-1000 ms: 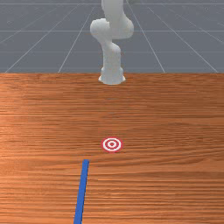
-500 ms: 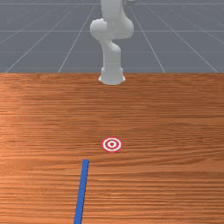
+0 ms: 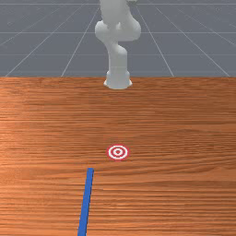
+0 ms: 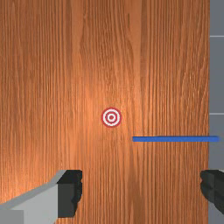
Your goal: Pull the pivot to the target area
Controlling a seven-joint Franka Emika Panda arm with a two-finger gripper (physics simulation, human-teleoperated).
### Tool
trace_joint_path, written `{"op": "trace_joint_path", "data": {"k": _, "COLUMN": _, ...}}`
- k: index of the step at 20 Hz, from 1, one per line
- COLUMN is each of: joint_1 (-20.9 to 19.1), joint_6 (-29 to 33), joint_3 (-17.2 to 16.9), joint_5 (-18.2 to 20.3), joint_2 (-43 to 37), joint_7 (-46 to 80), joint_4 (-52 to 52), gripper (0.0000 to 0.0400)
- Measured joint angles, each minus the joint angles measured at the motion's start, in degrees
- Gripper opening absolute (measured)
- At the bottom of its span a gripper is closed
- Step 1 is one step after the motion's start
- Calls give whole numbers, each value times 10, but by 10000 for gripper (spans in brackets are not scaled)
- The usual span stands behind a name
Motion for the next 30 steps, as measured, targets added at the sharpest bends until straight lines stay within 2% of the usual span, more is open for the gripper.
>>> {"op": "trace_joint_path", "data": {"k": 8, "joint_1": -3, "joint_6": 6, "joint_3": -4, "joint_5": 1, "joint_2": -2, "joint_7": 11, "joint_4": -5, "gripper": 400}}
{"op": "trace_joint_path", "data": {"k": 10, "joint_1": -11, "joint_6": 3, "joint_3": -1, "joint_5": 29, "joint_2": 1, "joint_7": -12, "joint_4": 0, "gripper": 400}}
{"op": "trace_joint_path", "data": {"k": 12, "joint_1": -12, "joint_6": 2, "joint_3": -1, "joint_5": 32, "joint_2": 3, "joint_7": -13, "joint_4": 3, "gripper": 400}}
{"op": "trace_joint_path", "data": {"k": 13, "joint_1": -20, "joint_6": -6, "joint_3": 2, "joint_5": 63, "joint_2": 6, "joint_7": -23, "joint_4": 9, "gripper": 400}}
{"op": "trace_joint_path", "data": {"k": 14, "joint_1": -18, "joint_6": -8, "joint_3": 1, "joint_5": 54, "joint_2": 7, "joint_7": -20, "joint_4": 13, "gripper": 400}}
{"op": "trace_joint_path", "data": {"k": 15, "joint_1": -42, "joint_6": -45, "joint_3": 19, "joint_5": 122, "joint_2": 61, "joint_7": -25, "joint_4": 101, "gripper": 243}}
{"op": "trace_joint_path", "data": {"k": 16, "joint_1": -49, "joint_6": -94, "joint_3": 33, "joint_5": 122, "joint_2": 149, "joint_7": -4, "joint_4": 248, "gripper": 148}}
{"op": "trace_joint_path", "data": {"k": 17, "joint_1": -13, "joint_6": 38, "joint_3": -1, "joint_5": 25, "joint_2": 28, "joint_7": -10, "joint_4": 36, "gripper": 90}}
{"op": "trace_joint_path", "data": {"k": 18, "joint_1": -17, "joint_6": -34, "joint_3": 1, "joint_5": 37, "joint_2": 52, "joint_7": -12, "joint_4": 88, "gripper": 54}}
{"op": "trace_joint_path", "data": {"k": 19, "joint_1": -17, "joint_6": -27, "joint_3": 1, "joint_5": 38, "joint_2": 37, "joint_7": -13, "joint_4": 66, "gripper": 33}}
{"op": "trace_joint_path", "data": {"k": 20, "joint_1": 1, "joint_6": -5, "joint_3": -3, "joint_5": -50, "joint_2": -16, "joint_7": 23, "joint_4": -18, "gripper": 20}}
{"op": "trace_joint_path", "data": {"k": 21, "joint_1": 4, "joint_6": 5, "joint_3": 3, "joint_5": -93, "joint_2": -69, "joint_7": 45, "joint_4": -91, "gripper": 12}}
{"op": "trace_joint_path", "data": {"k": 22, "joint_1": -7, "joint_6": 15, "joint_3": 0, "joint_5": -17, "joint_2": -81, "joint_7": 7, "joint_4": -91, "gripper": 7}}
{"op": "trace_joint_path", "data": {"k": 24, "joint_1": -4, "joint_6": 16, "joint_3": 1, "joint_5": -36, "joint_2": -86, "joint_7": 14, "joint_4": -97, "gripper": 3}}
{"op": "trace_joint_path", "data": {"k": 25, "joint_1": -4, "joint_6": 17, "joint_3": 1, "joint_5": -31, "joint_2": -89, "joint_7": 12, "joint_4": -100, "gripper": 2}}
{"op": "trace_joint_path", "data": {"k": 26, "joint_1": -8, "joint_6": -23, "joint_3": 0, "joint_5": 0, "joint_2": -70, "joint_7": -1, "joint_4": -66, "gripper": 1}}
{"op": "trace_joint_path", "data": {"k": 27, "joint_1": -7, "joint_6": 14, "joint_3": -2, "joint_5": 0, "joint_2": -89, "joint_7": 30, "joint_4": -98, "gripper": 1}}
{"op": "trace_joint_path", "data": {"k": 28, "joint_1": -7, "joint_6": 14, "joint_3": -2, "joint_5": 0, "joint_2": -89, "joint_7": 27, "joint_4": -98, "gripper": 0}}
{"op": "trace_joint_path", "data": {"k": 29, "joint_1": -12, "joint_6": 11, "joint_3": -2, "joint_5": 26, "joint_2": -88, "joint_7": -9, "joint_4": -96, "gripper": 0}}
{"op": "trace_joint_path", "data": {"k": 30, "joint_1": -1, "joint_6": 11, "joint_3": -10, "joint_5": 3, "joint_2": -88, "joint_7": 205, "joint_4": -95, "gripper": 0}}
